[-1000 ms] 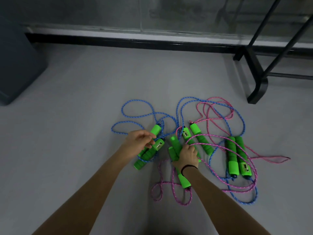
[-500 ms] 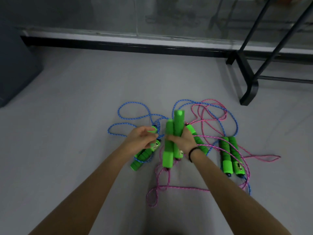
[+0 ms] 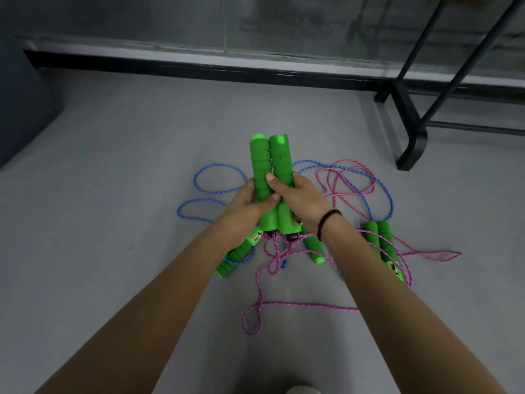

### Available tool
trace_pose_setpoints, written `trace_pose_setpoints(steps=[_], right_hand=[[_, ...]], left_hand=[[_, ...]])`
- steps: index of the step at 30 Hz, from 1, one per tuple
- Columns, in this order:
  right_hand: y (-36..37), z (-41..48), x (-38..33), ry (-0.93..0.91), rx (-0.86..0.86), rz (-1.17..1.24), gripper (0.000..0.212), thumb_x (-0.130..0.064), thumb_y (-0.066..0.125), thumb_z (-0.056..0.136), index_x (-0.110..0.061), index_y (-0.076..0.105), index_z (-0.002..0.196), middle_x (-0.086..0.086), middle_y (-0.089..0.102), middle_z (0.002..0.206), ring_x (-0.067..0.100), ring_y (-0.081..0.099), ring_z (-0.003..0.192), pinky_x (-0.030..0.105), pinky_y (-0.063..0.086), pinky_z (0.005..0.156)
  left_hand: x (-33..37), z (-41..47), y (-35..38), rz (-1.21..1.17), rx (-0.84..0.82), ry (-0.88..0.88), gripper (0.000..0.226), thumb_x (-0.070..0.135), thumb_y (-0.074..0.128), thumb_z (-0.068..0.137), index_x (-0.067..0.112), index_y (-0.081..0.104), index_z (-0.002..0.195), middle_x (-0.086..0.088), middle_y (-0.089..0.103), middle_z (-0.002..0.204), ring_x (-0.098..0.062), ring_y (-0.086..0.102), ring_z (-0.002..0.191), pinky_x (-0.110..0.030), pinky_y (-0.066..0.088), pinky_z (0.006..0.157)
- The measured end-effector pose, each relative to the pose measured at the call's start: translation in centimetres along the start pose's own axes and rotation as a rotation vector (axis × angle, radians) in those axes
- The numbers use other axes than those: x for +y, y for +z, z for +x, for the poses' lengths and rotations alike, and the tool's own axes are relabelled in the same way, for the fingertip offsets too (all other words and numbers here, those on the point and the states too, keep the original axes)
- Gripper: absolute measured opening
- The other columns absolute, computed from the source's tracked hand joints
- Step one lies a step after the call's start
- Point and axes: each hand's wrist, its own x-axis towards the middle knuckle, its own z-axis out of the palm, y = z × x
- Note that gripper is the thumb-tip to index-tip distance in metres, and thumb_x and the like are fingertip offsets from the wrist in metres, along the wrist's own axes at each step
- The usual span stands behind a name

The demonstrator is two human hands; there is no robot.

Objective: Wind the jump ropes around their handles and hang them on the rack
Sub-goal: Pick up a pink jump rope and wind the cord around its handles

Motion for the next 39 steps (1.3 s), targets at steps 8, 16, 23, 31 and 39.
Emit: trace_pose_setpoints(steps=[8, 16, 23, 31, 39], right_hand=[[-0.7, -1.0, 0.9, 0.056, -0.2, 0.179, 0.029, -0.008, 0.059, 0.086, -0.006, 0.057, 0.115, 0.006, 0.068, 0.097, 0.016, 0.066, 0.081, 0.028, 0.057, 0.074], [-1.3, -0.4, 1.1, 0.144, -0.372, -0.251, 0.028, -0.022, 0.068, 0.08, -0.015, 0.063, 0.107, 0.01, 0.068, 0.107, 0.025, 0.065, 0.094, 0.04, 0.051, 0.091], [-2.3, 0.1, -0.3, 0.178, -0.396, -0.49, 0.035, -0.047, 0.074, 0.065, -0.017, 0.066, 0.081, 0.0, 0.068, 0.082, 0.015, 0.064, 0.077, 0.029, 0.051, 0.076], [-7.1, -1.2, -4.3, 0.276, -0.466, 0.064, 0.039, -0.042, 0.066, 0.067, -0.017, 0.062, 0.096, 0.005, 0.07, 0.084, 0.015, 0.067, 0.063, 0.022, 0.054, 0.057], [-10.3, -5.0, -25.9, 0.131, -0.211, 0.058, 0.018, -0.022, 0.055, 0.088, -0.008, 0.061, 0.079, 0.005, 0.061, 0.054, 0.01, 0.036, 0.032, 0.019, 0.025, 0.035]], left_hand=[[0.2, -0.5, -0.6, 0.287, -0.106, -0.021, 0.08, -0.007, 0.062, 0.078, 0.021, 0.021, 0.14, 0.004, 0.054, 0.125, -0.002, 0.057, 0.11, -0.024, 0.054, 0.085], [2.6, -0.1, -2.4, 1.562, -0.144, 0.371, 0.116, 0.011, 0.067, 0.058, 0.033, -0.004, 0.147, 0.004, -0.009, 0.158, -0.024, -0.018, 0.144, -0.053, -0.005, 0.113], [0.2, 1.2, -2.6, 1.619, -0.145, 0.467, 0.071, 0.036, 0.069, 0.063, 0.027, 0.045, 0.129, 0.005, 0.057, 0.118, -0.023, 0.049, 0.114, -0.042, 0.023, 0.107], [6.2, 1.1, -2.4, 1.498, 0.066, 0.181, 0.045, 0.047, 0.066, 0.06, 0.024, 0.055, 0.098, -0.002, 0.064, 0.098, -0.028, 0.062, 0.097, -0.034, 0.046, 0.077], [25.7, -1.1, 4.3, 1.098, 0.107, 0.082, 0.042, 0.027, 0.071, 0.055, 0.024, 0.053, 0.092, 0.005, 0.061, 0.083, -0.018, 0.059, 0.08, -0.028, 0.043, 0.065]])
